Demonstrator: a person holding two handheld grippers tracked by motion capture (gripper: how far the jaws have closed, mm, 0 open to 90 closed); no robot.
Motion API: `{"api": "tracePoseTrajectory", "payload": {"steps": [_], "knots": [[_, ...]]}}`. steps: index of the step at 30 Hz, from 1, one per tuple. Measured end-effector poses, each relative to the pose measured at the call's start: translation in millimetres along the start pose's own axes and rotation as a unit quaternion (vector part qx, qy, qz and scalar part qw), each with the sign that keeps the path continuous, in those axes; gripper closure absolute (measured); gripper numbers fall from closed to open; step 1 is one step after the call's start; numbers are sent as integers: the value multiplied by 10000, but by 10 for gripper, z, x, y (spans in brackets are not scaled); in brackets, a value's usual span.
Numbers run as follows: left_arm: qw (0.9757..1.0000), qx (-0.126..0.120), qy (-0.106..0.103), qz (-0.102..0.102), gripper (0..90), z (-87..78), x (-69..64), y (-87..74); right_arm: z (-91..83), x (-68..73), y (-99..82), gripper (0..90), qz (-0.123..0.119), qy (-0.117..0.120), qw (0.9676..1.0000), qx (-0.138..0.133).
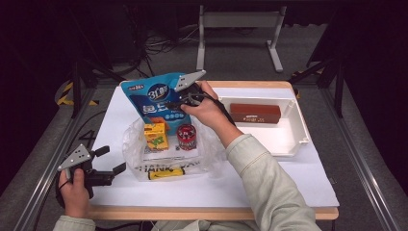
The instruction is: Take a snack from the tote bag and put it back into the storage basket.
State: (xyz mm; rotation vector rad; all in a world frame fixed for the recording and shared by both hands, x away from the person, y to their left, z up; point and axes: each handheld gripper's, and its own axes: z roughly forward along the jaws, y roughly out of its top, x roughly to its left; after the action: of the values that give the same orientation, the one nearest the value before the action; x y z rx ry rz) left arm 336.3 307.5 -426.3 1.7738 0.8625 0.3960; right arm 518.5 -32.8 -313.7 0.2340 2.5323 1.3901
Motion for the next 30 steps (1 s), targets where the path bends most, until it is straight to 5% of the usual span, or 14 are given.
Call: {"api": "tracePoseTrajectory", "payload": {"steps": [30], "knots": [[10000,20,-7,-13,29,11,2,-5,-505,28,416,863,12,-132,9990,-434]]}}
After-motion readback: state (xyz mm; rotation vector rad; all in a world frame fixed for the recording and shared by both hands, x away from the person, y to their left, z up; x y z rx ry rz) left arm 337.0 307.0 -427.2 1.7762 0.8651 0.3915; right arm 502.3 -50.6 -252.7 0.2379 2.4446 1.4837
